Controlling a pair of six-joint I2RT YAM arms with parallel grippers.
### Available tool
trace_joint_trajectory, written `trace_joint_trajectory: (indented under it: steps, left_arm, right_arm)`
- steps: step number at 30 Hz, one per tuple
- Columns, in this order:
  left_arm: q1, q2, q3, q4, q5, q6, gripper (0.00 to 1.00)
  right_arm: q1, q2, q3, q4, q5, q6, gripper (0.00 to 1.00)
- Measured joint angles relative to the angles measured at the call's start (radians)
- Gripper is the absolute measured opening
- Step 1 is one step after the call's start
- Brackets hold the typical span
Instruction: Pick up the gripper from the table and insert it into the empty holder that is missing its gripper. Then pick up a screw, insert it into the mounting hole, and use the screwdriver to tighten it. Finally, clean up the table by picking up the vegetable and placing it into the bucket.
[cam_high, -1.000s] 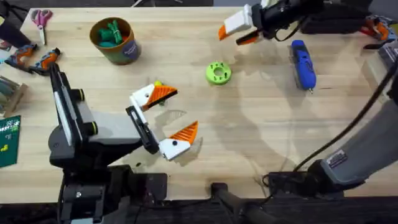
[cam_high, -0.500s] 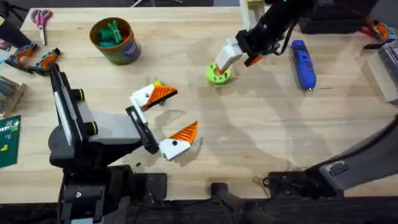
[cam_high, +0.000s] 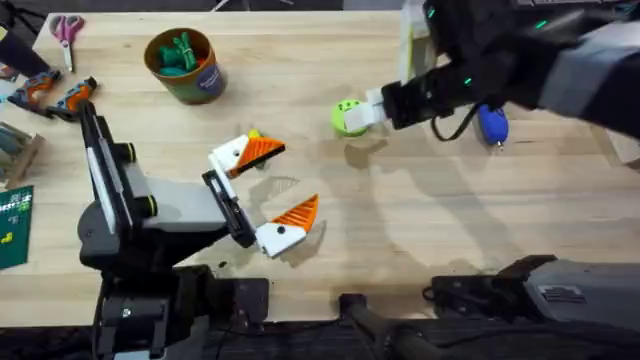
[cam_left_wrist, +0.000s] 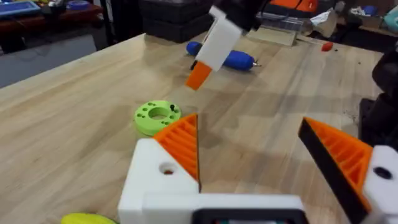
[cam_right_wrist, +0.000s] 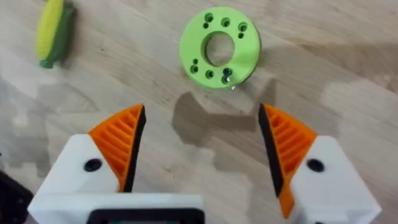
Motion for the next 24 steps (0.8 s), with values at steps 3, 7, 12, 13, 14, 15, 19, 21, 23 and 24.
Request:
trace_joint_trajectory:
  steps: [3,7,12,13,14,15,19,21,23,24]
  left_arm:
    - [0.0,0.0,0.0,0.0,0.0,0.0,0.987]
    - [0.0,0.0,0.0,0.0,0.0,0.0,0.985]
    - [0.0,0.0,0.0,0.0,0.0,0.0,0.985]
    - [0.0,0.0,0.0,0.0,0.0,0.0,0.985]
    - [0.0,0.0,0.0,0.0,0.0,0.0,0.985]
    - [0.0,0.0,0.0,0.0,0.0,0.0,0.985]
    - [0.0,0.0,0.0,0.0,0.0,0.0,0.985]
    - [0.0,0.0,0.0,0.0,0.0,0.0,0.985]
    - [0.0,0.0,0.0,0.0,0.0,0.0,0.985]
    - [0.0,0.0,0.0,0.0,0.0,0.0,0.985]
  right_arm:
    - [0.0,0.055,-0.023,0.057,0.0,0.008,0.991]
    - [0.0,0.096,-0.028,0.111,0.0,0.007,0.991]
    - [0.022,0.104,-0.028,0.182,0.029,-0.036,0.991]
    - [0.031,0.104,-0.028,0.188,0.04,-0.044,0.991]
    - [0.04,0.104,-0.028,0.19,0.053,-0.054,0.99]
    - [0.049,0.104,-0.028,0.191,0.065,-0.063,0.99]
    - [0.09,0.113,-0.028,0.194,0.126,-0.091,0.989]
    - [0.09,0.133,-0.028,0.2,0.137,-0.092,0.99]
    - [0.089,0.156,-0.028,0.207,0.145,-0.092,0.989]
    - [0.089,0.168,-0.028,0.209,0.147,-0.092,0.989]
